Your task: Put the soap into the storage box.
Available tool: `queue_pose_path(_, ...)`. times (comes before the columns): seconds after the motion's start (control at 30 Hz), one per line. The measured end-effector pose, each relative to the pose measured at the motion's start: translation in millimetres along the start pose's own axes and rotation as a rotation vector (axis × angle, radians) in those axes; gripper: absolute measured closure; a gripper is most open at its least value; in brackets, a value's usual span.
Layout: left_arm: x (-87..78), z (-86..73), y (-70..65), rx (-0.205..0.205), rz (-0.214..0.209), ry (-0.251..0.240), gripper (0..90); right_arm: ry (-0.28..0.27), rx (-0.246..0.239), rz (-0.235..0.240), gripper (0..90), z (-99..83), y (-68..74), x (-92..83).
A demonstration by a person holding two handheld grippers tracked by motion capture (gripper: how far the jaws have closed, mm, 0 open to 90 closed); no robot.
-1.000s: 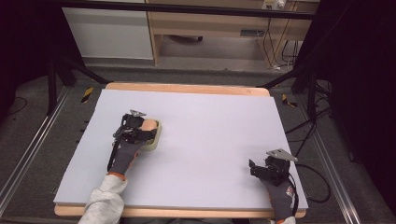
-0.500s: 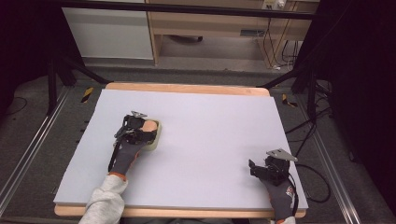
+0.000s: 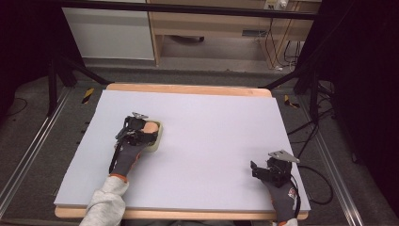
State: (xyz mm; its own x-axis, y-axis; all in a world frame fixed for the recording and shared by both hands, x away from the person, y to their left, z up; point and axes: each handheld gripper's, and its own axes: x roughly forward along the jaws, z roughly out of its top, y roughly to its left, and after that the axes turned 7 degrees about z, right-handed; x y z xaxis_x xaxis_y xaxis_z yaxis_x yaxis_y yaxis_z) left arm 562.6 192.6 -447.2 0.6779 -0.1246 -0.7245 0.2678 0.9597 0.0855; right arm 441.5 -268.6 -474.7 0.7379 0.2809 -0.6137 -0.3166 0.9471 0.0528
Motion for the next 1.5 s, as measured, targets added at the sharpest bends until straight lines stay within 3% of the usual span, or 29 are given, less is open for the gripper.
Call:
queue_pose_path(0.5,1.0,-0.7,0.8,-0.006,0.001,0.000,30.3,-0.001,0.001,-0.002,9.2,0.0,0.4,0.1)
queue_pose_path(1.03,-31.3,1.9,3.1,-0.009,-0.019,-0.089,28.5,-0.001,0.005,-0.010,9.2,-0.2,-1.2,-0.7)
queue_pose_path(1.2,-42.8,-3.2,1.3,0.006,-0.022,-0.113,27.8,-0.002,0.010,-0.022,9.1,-0.6,-3.0,-1.4)
queue_pose_path(1.5,-57.0,-18.9,7.7,-0.006,-0.007,-0.145,26.1,-0.004,0.016,-0.033,8.5,-1.4,-5.2,-2.6)
